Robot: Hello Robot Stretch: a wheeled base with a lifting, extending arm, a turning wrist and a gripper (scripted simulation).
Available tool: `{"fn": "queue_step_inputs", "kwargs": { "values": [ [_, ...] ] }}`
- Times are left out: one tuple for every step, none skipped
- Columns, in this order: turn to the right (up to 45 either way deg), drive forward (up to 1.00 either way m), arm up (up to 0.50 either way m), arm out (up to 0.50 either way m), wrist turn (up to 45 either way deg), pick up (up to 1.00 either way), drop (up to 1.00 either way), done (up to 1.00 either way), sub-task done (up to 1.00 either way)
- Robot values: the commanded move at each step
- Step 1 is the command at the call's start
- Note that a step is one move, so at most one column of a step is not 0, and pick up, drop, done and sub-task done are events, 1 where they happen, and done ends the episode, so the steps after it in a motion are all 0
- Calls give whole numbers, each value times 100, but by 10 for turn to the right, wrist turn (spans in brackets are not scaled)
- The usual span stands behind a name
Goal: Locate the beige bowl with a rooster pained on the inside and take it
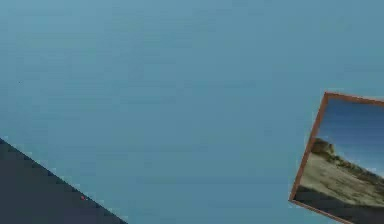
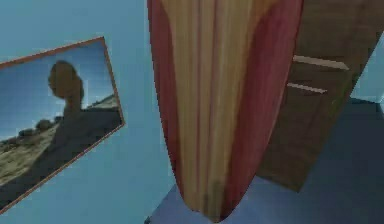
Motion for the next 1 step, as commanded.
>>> {"fn": "queue_step_inputs", "kwargs": {
  "values": [
    [450,0,0,0,0,0,0,0,0]
  ]
}}
